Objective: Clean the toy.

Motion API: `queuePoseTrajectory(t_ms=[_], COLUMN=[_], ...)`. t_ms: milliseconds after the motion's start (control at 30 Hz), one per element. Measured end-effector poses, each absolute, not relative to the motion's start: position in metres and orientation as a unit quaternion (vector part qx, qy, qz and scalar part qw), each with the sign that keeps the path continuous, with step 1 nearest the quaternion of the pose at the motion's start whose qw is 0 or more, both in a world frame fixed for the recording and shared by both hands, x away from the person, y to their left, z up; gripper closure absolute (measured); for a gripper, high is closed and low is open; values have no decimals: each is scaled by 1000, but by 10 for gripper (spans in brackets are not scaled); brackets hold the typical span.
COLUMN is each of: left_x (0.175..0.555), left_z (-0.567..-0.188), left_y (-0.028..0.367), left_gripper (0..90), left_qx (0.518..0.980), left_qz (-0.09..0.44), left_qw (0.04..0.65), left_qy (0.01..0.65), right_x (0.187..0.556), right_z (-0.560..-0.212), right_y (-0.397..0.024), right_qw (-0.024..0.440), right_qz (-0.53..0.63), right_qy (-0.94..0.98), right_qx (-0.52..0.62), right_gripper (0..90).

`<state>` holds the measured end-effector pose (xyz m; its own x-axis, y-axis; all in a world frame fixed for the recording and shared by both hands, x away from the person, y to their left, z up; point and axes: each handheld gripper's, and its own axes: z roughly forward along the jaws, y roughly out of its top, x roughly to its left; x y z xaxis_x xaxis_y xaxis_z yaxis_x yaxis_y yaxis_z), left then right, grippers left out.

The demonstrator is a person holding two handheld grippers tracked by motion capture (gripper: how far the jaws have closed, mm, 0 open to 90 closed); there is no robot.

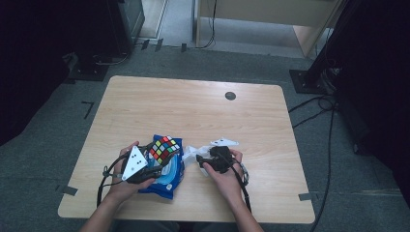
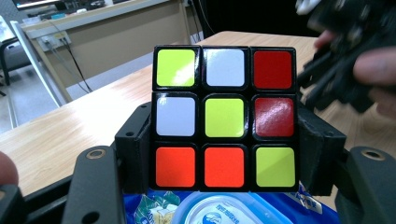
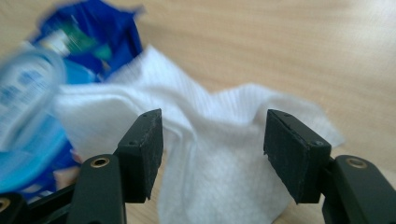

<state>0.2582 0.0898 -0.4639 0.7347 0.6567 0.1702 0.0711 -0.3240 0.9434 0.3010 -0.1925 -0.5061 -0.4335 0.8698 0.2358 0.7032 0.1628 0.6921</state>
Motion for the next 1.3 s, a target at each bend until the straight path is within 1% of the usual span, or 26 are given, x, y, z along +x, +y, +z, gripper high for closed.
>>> queuePoseTrajectory(t_ms=[33,133,167,267,300,367,400,467,533,633,867,1067,1167,1300], left_x=[258,258,257,256,256,255,255,254,254,252,246,242,242,242], left_z=[-464,-464,-464,-464,-464,-464,-464,-465,-465,-466,-468,-470,-471,-469], left_y=[90,90,90,89,88,87,86,85,82,78,64,58,57,60], left_gripper=[340,340,340,340,340,341,340,341,340,340,341,340,341,341], left_qx=[765,765,766,766,767,769,770,772,773,778,788,795,797,793], left_qz=[276,276,276,276,275,275,274,273,269,263,253,248,248,246], left_qw=[531,530,530,531,531,530,529,528,529,527,526,521,519,526], left_qy=[239,238,237,234,232,230,228,226,223,218,197,187,185,186], right_x=[301,300,300,298,298,298,298,295,289,283,270,264,260,254], right_z=[-510,-513,-513,-515,-516,-516,-515,-510,-498,-481,-455,-452,-449,-438], right_y=[-191,-187,-186,-189,-193,-199,-202,-206,-210,-213,-196,-177,-169,-166], right_qw=[109,139,146,177,185,185,192,205,218,198,175,137,126,77], right_qz=[377,368,365,360,361,367,377,404,454,517,579,601,611,637], right_qy=[758,765,766,763,761,754,749,748,735,706,699,708,707,701], right_qx=[521,510,509,506,507,512,509,485,454,442,383,345,334,313], right_gripper=[381,425,470,674,764,872,887,893,896,895,894,891,885,883])
